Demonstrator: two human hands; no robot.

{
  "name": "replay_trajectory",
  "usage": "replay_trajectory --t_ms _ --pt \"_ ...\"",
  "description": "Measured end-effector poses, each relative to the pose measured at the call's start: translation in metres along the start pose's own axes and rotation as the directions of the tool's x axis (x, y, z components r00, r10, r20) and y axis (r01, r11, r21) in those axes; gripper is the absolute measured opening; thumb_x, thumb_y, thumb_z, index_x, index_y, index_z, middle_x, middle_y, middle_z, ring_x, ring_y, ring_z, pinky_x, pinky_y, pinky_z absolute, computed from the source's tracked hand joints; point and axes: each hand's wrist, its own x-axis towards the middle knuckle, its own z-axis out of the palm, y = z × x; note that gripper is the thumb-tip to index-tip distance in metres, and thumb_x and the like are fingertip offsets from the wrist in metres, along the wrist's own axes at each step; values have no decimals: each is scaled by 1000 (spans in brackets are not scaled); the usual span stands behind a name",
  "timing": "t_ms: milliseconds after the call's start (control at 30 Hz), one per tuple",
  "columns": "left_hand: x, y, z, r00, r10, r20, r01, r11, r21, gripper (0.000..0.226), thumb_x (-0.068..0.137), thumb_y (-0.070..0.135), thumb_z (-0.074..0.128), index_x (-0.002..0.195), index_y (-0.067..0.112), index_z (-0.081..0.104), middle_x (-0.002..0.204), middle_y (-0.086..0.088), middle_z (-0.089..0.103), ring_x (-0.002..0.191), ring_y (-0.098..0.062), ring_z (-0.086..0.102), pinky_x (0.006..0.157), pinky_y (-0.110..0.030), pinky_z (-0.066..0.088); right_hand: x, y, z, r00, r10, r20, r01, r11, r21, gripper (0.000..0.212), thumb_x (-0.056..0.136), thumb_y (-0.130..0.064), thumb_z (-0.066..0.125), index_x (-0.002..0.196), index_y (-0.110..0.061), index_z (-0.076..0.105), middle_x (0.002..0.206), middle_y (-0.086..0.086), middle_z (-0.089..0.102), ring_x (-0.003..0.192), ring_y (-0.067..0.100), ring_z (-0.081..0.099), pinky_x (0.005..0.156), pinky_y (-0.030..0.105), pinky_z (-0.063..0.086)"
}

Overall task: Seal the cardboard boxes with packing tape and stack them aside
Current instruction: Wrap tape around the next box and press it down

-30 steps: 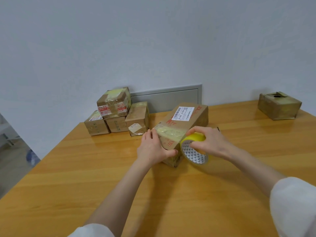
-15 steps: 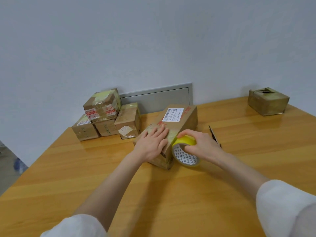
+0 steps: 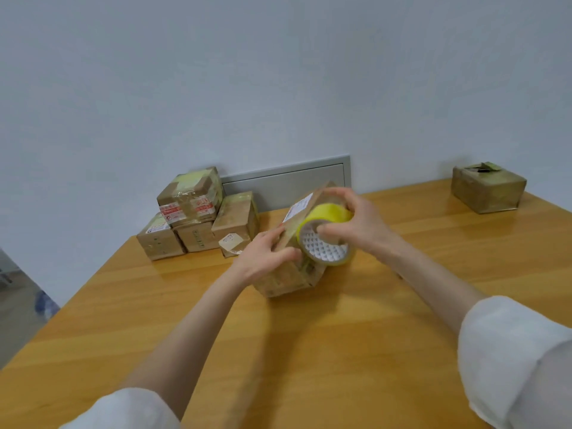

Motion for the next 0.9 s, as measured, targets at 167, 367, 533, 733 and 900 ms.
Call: replay_trajectory --t_ms 167,367,533,733,900 --pt "-15 -16 -5 975 -197 101 220 825 -521 24 87 53 54 100 36 64 109 4 69 95 -11 65 82 -37 53 14 -23 19 992 -128 -24 130 985 114 54 73 -12 77 121 -30 59 98 -16 58 87 6 55 81 23 46" --pt "-32 -13 10 950 -35 -311 -61 953 -296 94 65 63 71 141 22 35 136 0 49 126 -16 47 100 -29 43 32 -30 51 993 -122 2 122 991 61 50 78 -23 74 123 -39 58 111 -8 58 97 10 52 75 19 38" --pt "-32 -2 28 901 -33 -433 36 999 -1 132 64 54 81 152 5 -4 151 -15 18 140 -27 25 110 -35 30 36 -28 62 993 -119 18 118 993 30 56 78 -21 73 127 -42 53 117 -5 58 102 11 53 74 18 37" --pt "-26 5 27 893 -37 -448 135 973 188 115 69 59 74 148 -1 15 137 -15 32 129 -32 37 99 -39 42 38 -27 60 989 -136 58 137 991 -14 63 78 -18 70 132 -42 50 110 -4 57 83 8 52 69 17 39" --pt "-25 6 16 929 -42 -369 121 974 193 88 67 53 76 129 5 36 119 -10 41 109 -31 51 86 -40 49 41 -33 59 986 -150 74 157 982 -108 63 76 -19 68 133 -39 52 101 -7 60 78 8 52 65 18 40"
